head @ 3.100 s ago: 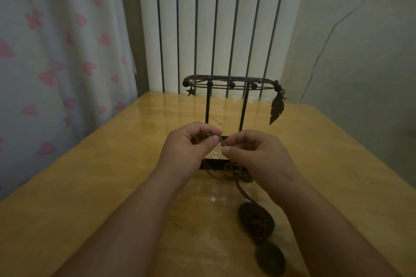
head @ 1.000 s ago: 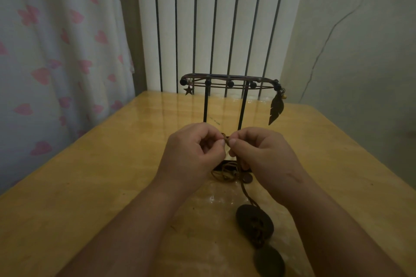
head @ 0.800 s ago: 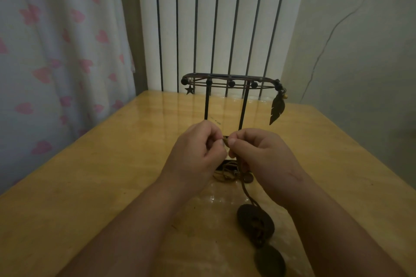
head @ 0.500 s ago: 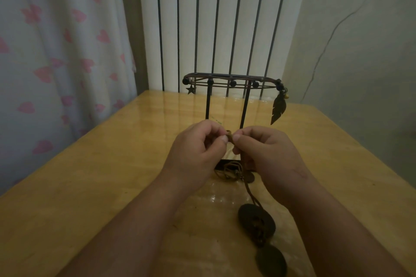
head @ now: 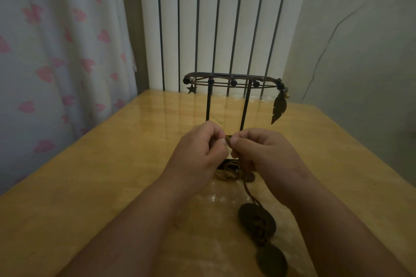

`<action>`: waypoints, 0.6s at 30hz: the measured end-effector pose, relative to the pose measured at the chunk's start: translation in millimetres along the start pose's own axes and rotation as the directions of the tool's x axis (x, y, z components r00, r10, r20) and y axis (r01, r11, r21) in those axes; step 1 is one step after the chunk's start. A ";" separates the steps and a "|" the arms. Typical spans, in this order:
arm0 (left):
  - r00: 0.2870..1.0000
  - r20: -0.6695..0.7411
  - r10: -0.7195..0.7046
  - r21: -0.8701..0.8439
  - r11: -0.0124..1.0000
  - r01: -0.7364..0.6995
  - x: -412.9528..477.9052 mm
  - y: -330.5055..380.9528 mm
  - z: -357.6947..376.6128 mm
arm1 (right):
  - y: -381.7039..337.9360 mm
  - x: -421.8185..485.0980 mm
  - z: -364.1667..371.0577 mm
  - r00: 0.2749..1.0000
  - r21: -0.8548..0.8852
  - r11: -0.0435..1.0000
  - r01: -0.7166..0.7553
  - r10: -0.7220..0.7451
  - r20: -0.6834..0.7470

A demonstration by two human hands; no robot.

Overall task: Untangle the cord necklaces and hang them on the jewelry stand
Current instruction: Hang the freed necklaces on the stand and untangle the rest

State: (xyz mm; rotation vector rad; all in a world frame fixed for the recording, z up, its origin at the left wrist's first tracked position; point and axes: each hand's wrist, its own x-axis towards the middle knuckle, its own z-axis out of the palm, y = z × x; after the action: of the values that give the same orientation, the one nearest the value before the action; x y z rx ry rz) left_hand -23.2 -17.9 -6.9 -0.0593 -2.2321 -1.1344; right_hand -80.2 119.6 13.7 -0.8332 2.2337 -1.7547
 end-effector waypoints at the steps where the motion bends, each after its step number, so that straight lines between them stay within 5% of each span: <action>1: 1.000 0.004 -0.001 0.004 1.000 0.001 0.0 0.0 0.1 | 0.6 0.3 -0.2 1.000 -0.012 1.000 0.007 -0.007 -0.006; 7: 0.998 0.056 -0.007 0.152 0.988 -0.002 0.2 -4.1 -3.0 | 2.9 -2.3 -3.0 0.959 -0.440 0.865 0.243 -0.283 -0.027; 18: 0.965 0.261 -0.021 0.396 0.914 -0.087 0.6 -1.3 -4.9 | -0.2 -2.0 -7.2 0.919 -0.774 0.522 0.359 -0.345 0.193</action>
State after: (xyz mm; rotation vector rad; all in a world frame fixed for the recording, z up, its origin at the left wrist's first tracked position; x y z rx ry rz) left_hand -21.5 -22.5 -5.4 -0.0771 -2.6490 -0.6520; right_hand -81.8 126.6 15.6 -1.5459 3.0196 -0.6886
